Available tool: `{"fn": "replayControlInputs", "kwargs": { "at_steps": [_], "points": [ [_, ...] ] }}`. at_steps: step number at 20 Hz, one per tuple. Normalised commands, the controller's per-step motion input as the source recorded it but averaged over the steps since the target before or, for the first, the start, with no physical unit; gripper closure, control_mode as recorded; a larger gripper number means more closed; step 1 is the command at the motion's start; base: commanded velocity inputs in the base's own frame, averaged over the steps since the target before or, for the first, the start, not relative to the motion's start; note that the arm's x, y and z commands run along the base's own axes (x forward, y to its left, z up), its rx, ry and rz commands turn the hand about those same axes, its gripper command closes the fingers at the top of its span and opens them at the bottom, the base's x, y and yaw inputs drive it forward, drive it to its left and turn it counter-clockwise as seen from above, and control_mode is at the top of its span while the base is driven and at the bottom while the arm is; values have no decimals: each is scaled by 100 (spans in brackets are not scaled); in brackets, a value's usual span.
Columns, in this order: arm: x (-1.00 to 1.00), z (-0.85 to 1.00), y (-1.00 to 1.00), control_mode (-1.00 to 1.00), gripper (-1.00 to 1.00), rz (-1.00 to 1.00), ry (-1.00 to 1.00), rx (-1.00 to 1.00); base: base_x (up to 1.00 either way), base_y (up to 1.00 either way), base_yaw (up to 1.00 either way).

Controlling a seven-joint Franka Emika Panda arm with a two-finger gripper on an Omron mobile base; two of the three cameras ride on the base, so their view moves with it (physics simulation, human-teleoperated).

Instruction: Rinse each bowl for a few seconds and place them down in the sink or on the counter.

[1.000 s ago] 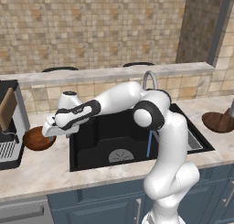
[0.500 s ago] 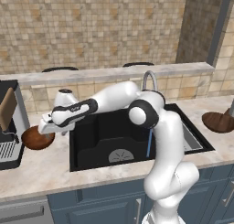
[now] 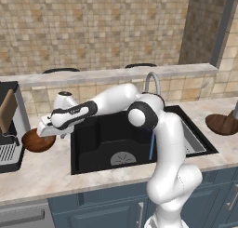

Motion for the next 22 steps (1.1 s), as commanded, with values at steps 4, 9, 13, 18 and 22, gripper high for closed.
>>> {"fn": "replayControlInputs", "kwargs": {
  "at_steps": [4, 9, 13, 18, 22],
  "points": [
    [15, -27, 14, -100, -100, 0, 0, 0, 0, 0, 0],
    [5, -20, 10, -100, -100, 0, 0, 0, 0, 0, 0],
    [1, -9, 2, -100, 100, 0, 0, 1, 0, 0, 0],
    [0, -1, -3, -100, 100, 0, 1, 3, 0, 0, 0],
    [0, 0, -19, -100, 100, 0, 0, 5, 0, 0, 0]
  ]
}}
